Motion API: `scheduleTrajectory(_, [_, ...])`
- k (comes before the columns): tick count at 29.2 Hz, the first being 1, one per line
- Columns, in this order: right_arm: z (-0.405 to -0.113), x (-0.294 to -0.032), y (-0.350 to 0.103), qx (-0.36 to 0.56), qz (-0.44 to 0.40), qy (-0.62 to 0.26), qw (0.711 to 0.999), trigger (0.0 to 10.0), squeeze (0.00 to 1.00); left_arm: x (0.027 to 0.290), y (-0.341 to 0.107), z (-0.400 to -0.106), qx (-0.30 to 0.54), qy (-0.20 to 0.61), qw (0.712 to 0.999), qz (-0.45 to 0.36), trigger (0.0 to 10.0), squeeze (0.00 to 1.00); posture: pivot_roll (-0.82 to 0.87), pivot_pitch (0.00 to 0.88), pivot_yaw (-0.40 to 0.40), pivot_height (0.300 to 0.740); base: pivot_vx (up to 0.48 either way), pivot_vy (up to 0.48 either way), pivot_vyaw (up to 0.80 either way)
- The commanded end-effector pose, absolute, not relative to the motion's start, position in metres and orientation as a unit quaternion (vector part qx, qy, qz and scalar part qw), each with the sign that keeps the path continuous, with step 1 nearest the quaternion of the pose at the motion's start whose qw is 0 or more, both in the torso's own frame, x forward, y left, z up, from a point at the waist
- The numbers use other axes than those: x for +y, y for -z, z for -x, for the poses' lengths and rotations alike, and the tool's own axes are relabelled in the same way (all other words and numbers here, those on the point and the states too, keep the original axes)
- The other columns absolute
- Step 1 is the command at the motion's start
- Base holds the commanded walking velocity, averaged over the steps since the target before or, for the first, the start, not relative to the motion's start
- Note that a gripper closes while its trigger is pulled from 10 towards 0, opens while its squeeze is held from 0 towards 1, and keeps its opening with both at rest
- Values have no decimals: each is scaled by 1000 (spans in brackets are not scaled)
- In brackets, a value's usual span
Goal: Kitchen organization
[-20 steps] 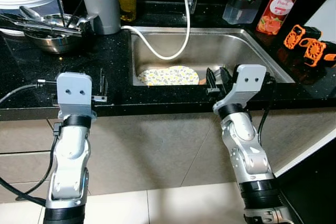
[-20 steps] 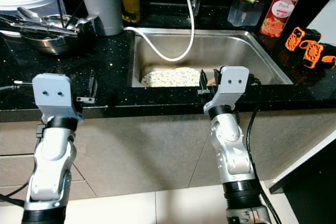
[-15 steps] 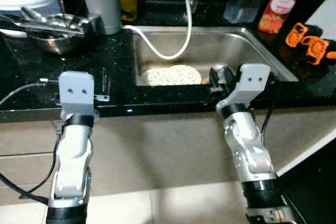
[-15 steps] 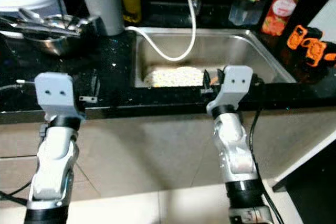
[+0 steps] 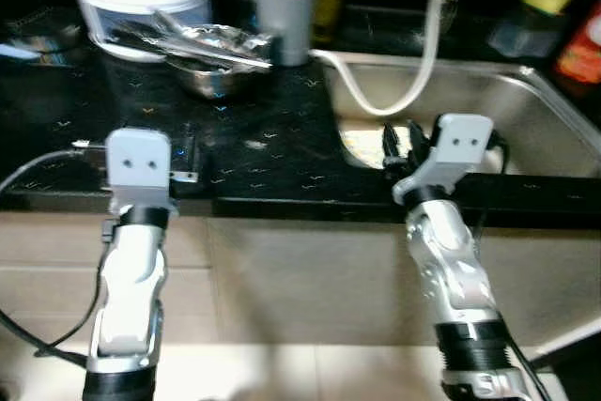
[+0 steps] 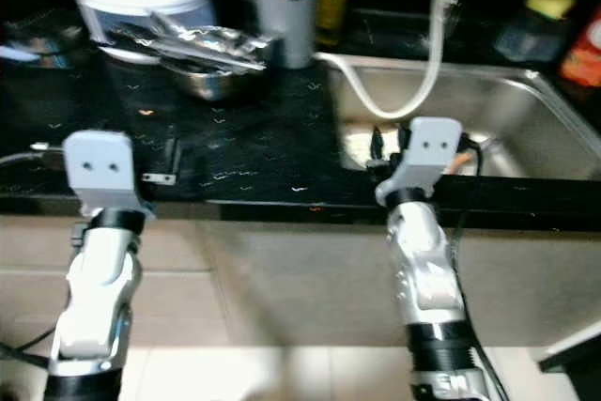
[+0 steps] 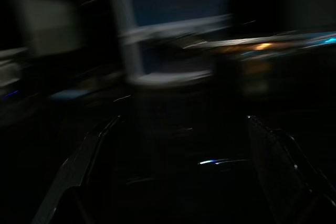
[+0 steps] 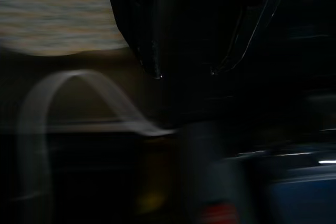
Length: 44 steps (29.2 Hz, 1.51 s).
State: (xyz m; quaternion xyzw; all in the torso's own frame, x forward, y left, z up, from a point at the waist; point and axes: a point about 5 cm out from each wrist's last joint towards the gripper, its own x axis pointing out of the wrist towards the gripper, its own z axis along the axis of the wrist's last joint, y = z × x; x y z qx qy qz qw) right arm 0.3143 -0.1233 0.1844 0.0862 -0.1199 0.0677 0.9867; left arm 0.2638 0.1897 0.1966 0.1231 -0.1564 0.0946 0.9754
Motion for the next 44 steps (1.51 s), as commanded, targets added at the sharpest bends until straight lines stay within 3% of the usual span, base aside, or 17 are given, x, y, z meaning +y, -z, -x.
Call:
scheduleTrajectory(1, [-314,-138,-182,-116,-84,-46,989,10000,0,184,-195,-265,-153,-81,977,-126,10000,0,157,0,-87,740,0,0,0])
scheduleTrajectory(30, [-311,-138,-183,-116,-78,-55,989,10000,0,185,-191,-268,-136,-91,978,-132,10000,0,146,0,-86,740,0,0,0])
scheduleTrajectory(44, [-311,-136,-182,-115,-79,-58,989,10000,0,186,-192,-269,-138,-99,977,-132,10000,0,151,0,-87,740,0,-304,0])
